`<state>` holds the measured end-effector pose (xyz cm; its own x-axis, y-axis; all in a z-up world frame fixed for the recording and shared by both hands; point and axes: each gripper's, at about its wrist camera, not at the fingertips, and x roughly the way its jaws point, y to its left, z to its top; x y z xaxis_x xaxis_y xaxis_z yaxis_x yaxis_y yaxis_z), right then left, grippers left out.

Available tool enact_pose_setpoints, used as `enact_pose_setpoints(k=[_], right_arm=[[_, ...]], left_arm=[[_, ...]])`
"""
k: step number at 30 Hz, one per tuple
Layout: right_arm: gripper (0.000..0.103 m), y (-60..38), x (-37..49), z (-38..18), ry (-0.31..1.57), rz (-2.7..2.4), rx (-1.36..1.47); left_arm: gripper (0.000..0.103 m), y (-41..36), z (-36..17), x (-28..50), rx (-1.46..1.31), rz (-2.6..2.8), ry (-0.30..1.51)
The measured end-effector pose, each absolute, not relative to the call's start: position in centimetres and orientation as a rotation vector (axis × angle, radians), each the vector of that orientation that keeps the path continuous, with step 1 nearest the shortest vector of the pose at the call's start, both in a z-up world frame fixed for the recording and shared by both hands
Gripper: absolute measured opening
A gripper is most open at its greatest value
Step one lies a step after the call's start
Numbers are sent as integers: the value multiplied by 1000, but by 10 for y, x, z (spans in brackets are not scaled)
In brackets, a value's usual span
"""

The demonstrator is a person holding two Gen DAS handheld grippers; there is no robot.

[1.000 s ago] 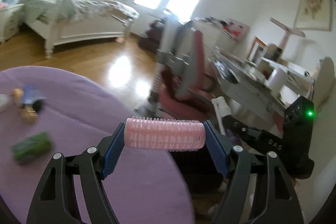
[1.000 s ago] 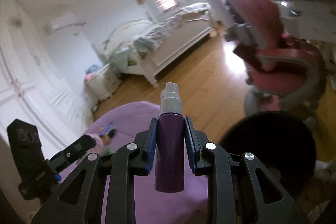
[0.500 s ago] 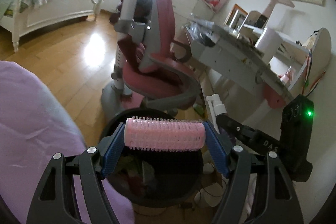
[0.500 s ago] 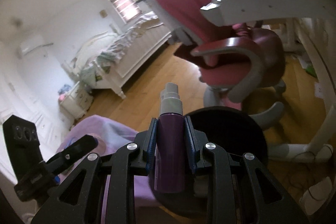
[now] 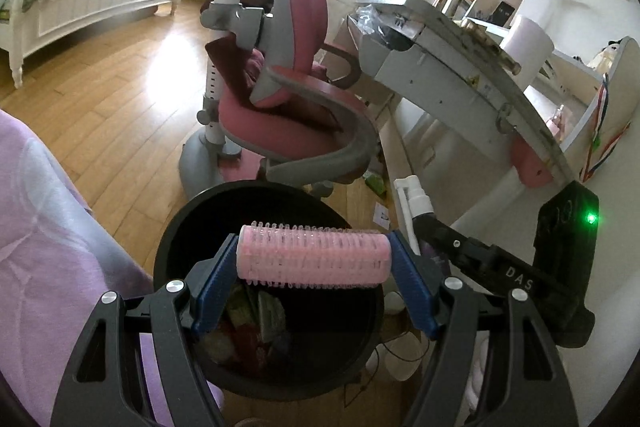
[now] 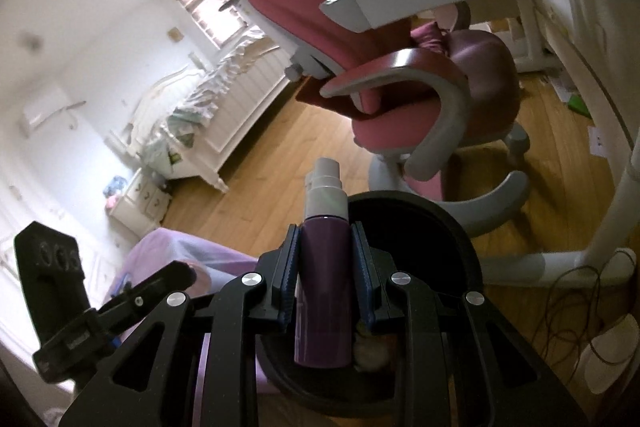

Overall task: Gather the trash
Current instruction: 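Carry both items over the black bin and open both tools to drop them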

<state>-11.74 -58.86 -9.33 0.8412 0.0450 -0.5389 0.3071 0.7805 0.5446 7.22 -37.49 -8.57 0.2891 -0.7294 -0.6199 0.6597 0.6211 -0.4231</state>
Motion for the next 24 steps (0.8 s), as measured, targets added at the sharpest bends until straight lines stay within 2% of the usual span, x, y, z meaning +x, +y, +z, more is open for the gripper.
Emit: enact_pose_setpoints(k=[17,21,23,24], right_arm=[[26,-592,-114,-108,590,-153,707],[28,-594,-111,-111,611,-160,724],[35,-593,-110,-111,615,-158,730],[45,-592,-111,-109,613,-166,725]], left_arm=[[73,-394,-98,77,-60,-932,916],[76,-399,-100,78,-36,-926,948],[89,-400,-101,77,-32,-905,957],[89,-399,-100,76,-39,-900,950]])
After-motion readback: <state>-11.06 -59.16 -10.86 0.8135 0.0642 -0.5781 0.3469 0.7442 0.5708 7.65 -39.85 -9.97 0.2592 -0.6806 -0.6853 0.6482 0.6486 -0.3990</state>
